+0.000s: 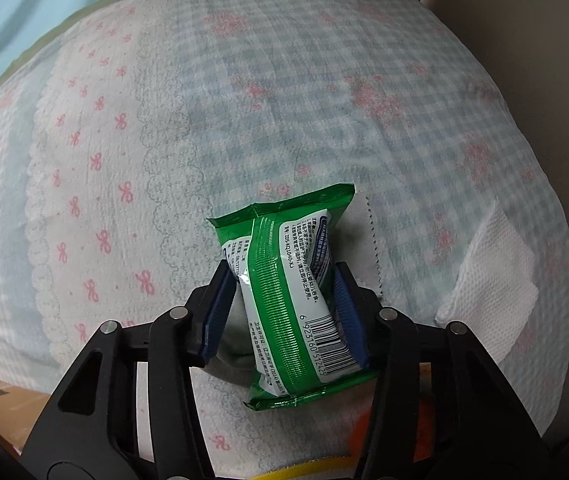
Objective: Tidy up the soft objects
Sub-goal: 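Lift the wipe pack with the left gripper while the right grasps the black scrunchie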
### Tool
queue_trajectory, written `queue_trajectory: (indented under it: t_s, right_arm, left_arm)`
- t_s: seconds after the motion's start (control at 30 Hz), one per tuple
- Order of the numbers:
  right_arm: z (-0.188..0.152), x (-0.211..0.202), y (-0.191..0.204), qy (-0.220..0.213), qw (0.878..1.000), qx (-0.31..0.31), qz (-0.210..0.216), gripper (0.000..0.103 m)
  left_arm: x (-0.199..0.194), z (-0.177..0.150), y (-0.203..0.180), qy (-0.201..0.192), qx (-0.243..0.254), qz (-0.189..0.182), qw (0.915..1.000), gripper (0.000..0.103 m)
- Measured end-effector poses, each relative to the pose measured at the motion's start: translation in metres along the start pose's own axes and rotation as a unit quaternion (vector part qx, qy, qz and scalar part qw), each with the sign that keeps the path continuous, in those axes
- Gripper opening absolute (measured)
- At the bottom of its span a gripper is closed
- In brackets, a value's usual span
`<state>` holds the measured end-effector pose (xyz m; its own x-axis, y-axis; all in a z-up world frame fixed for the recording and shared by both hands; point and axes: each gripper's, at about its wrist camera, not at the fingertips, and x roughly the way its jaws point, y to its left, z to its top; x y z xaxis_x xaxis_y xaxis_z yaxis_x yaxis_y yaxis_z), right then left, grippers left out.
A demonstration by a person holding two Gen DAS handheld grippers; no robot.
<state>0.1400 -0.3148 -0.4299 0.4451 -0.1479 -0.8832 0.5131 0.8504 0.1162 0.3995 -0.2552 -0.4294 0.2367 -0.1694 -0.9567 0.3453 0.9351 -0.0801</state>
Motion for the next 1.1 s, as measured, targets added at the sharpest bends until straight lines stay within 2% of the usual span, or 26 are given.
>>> queue_trajectory:
  t_s: [0.03, 0.23, 0.57, 0.77, 1.1]
  right_arm:
    - [0.000, 0.000, 0.000, 0.000, 1.000, -0.002, -0.005, 0.035]
    - [0.001, -0.005, -0.004, 0.000, 1.000, -0.005, -0.007, 0.022]
    - [0.012, -0.022, -0.006, -0.013, 1.000, 0.003, -0.003, 0.018]
    - [0.028, -0.066, -0.010, -0.041, 0.999, 0.003, -0.005, 0.018]
    - [0.067, -0.178, 0.007, -0.106, 0.994, -0.026, 0.009, 0.018]
  left_arm:
    - [0.000, 0.000, -0.001, -0.001, 0.004, 0.001, 1.0000, 0.044]
    - [-0.007, -0.002, 0.000, -0.013, -0.002, -0.010, 0.9999, 0.038]
    - [-0.047, -0.006, -0.007, -0.041, 0.009, -0.012, 0.9991, 0.036]
    - [-0.098, -0.008, -0.015, -0.068, 0.016, -0.019, 0.9974, 0.035]
    - [-0.217, -0.035, -0.010, -0.120, 0.001, -0.031, 0.9922, 0.035]
